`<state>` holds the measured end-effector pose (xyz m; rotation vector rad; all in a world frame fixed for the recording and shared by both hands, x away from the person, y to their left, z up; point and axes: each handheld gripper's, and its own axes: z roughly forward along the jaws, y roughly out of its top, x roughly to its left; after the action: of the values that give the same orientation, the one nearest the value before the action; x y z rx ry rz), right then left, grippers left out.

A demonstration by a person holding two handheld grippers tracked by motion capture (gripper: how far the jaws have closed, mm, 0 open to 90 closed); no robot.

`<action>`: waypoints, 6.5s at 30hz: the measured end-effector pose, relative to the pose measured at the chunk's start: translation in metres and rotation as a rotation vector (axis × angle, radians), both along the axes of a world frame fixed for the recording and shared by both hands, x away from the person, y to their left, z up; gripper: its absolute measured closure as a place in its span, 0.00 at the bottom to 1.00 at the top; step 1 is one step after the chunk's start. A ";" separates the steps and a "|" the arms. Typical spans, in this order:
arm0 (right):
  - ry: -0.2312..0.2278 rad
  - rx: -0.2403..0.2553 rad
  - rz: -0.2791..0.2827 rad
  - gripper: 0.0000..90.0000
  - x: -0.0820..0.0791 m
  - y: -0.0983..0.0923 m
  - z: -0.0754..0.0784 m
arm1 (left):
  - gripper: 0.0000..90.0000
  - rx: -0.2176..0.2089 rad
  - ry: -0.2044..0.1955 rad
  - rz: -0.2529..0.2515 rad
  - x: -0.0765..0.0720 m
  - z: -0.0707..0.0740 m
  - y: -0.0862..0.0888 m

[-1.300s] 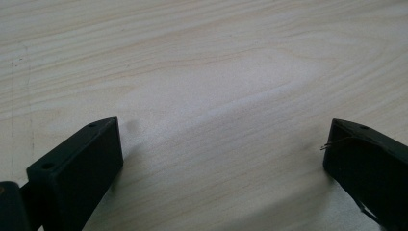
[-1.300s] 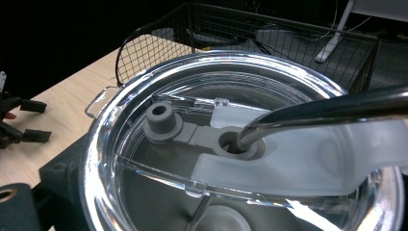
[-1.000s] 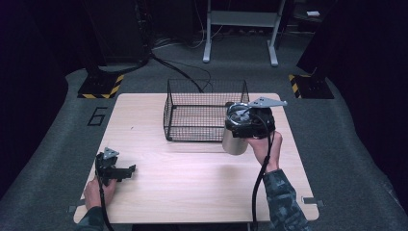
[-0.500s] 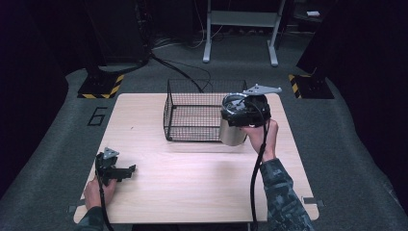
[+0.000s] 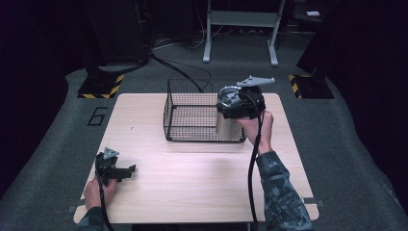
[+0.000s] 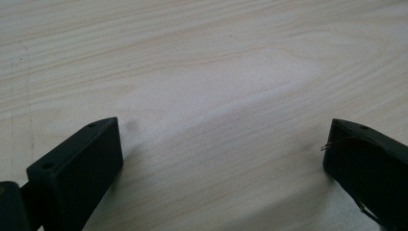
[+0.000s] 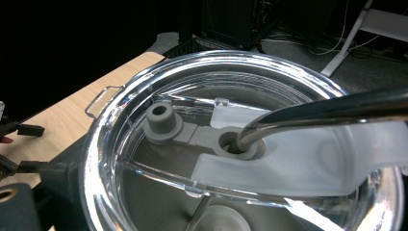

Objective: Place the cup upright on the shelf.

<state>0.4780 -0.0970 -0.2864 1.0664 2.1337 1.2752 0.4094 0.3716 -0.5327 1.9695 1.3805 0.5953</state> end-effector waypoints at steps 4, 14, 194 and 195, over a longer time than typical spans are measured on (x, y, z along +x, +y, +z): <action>-0.001 -0.003 -0.004 0.04 0.005 0.003 0.004 | 0.00 0.000 0.002 -0.002 0.000 0.000 0.000; -0.002 -0.013 0.004 0.04 0.020 0.011 0.010 | 0.00 0.001 0.002 -0.003 0.000 0.000 0.000; 0.179 -0.033 0.007 0.00 0.037 0.008 -0.063 | 0.00 0.009 0.008 -0.012 0.001 0.001 0.001; 0.180 -0.039 0.012 0.00 0.034 0.004 -0.062 | 0.00 0.007 0.006 -0.010 0.001 0.001 0.001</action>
<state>0.5122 -0.0927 -0.3485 1.1946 2.2895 1.1775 0.4102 0.3725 -0.5317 1.9845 1.3730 0.5900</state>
